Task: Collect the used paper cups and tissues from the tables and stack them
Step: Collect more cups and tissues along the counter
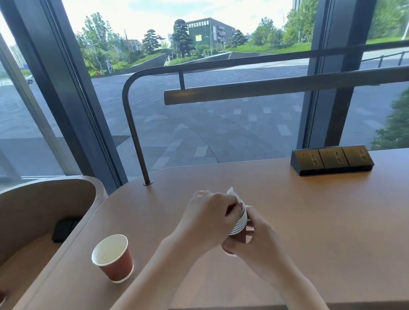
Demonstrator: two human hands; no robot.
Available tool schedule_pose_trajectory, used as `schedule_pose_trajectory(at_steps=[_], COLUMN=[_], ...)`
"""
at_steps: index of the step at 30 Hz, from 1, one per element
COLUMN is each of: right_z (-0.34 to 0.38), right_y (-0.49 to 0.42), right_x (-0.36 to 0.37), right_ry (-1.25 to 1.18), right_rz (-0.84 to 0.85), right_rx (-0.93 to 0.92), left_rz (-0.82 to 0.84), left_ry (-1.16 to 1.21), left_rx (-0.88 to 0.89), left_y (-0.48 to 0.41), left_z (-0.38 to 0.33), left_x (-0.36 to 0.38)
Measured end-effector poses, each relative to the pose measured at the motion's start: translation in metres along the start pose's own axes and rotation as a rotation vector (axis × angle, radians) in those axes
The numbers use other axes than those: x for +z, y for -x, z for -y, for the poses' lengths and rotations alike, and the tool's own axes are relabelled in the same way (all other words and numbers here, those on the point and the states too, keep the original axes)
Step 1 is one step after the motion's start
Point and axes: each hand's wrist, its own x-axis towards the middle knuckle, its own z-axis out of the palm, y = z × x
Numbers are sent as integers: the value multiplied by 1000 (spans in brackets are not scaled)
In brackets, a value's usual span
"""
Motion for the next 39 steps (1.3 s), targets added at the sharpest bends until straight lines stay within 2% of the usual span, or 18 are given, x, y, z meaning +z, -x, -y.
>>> schedule_pose_trajectory(at_steps=[4,9,12,15,17,22,26,33,39], right_z=[-4,-5,-7,-9,-9,-10,-10,-4,-2], right_y=[-1,-6,-7,-8,-9,-9,-7,0,10], right_x=[-4,-13,-14,-15,-14,-7,-3,0,2], right_ry=[16,52,64,61,55,39,22,-9,-35], right_rz=[-5,-38,-45,-42,-37,-9,23,47,66], right_rx=[3,-16,-28,-26,-20,-14,-16,-40,-43], left_rz=[70,-200,-264,-217,-200,-173,-130,-55,-131], left_ry=[46,149,123,143,205,256,189,121,203], left_rx=[59,57,-18,-173,-217,-73,17,102,88], left_y=[-3,-1,0,3,4,10,17,27,36], left_z=[2,5,9,19,24,23,20,18,20], left_x=[4,-3,-9,-11,-8,2,6,10,10])
